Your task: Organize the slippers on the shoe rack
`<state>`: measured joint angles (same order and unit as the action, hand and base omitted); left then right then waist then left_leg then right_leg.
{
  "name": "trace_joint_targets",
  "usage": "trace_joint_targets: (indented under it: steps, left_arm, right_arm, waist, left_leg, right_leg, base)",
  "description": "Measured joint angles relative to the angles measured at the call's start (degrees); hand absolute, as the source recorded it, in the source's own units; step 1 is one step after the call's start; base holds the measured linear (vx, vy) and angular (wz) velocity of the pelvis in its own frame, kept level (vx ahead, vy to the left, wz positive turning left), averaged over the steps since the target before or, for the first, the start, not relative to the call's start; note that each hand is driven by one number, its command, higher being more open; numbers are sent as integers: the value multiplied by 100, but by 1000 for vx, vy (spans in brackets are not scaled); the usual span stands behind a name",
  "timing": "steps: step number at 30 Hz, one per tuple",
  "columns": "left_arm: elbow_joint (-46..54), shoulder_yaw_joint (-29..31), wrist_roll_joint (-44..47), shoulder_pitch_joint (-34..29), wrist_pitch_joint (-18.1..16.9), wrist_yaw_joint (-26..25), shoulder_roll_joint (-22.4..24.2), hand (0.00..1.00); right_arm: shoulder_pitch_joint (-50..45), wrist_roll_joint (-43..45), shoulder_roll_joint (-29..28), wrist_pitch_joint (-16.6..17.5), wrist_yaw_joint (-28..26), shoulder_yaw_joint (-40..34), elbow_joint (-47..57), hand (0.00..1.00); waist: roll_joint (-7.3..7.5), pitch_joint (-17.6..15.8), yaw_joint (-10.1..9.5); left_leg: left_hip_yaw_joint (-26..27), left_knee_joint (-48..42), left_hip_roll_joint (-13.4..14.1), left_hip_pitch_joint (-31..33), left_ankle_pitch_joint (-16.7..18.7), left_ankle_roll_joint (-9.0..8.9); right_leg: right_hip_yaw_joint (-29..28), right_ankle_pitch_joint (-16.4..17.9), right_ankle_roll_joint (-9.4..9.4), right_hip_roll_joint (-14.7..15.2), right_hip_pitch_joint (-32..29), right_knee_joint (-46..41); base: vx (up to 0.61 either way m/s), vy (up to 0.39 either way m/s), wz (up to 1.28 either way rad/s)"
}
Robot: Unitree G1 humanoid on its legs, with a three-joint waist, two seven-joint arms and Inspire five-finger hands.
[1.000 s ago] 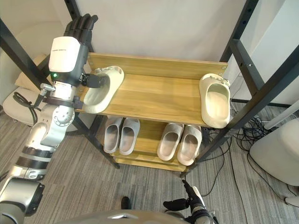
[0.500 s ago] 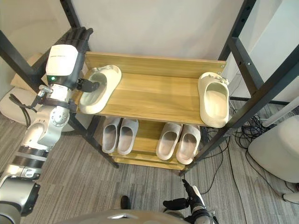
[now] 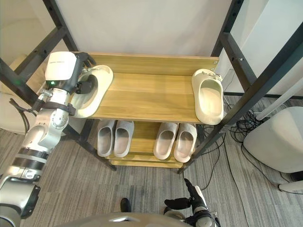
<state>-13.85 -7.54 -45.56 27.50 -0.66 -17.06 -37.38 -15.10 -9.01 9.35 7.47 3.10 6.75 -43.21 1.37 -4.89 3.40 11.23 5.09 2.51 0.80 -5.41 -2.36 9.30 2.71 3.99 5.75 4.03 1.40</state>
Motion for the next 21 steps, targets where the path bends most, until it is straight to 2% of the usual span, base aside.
trace_joint_targets:
  steps: [14,21]
  left_arm:
    - [-24,-18,194,101,-10,-7,19,0]
    - [13,-129,444,135,-10,-8,333,0]
  right_arm:
    - [-29,3,8,-1,21,-104,82,100]
    - [-27,8,50,-2,90,-109,138,100]
  waist:
    - [-110,-70,35]
    - [-196,-120,46]
  left_leg:
    - [-6,-1,-11,0,2,1]
    - [-57,-1,-44,0,-5,10]
  right_leg:
    - [12,-9,3,7,8,15]
    - [54,-9,4,35,25,5]
  base:
    - [-1,0,0]
    - [-9,6,2]
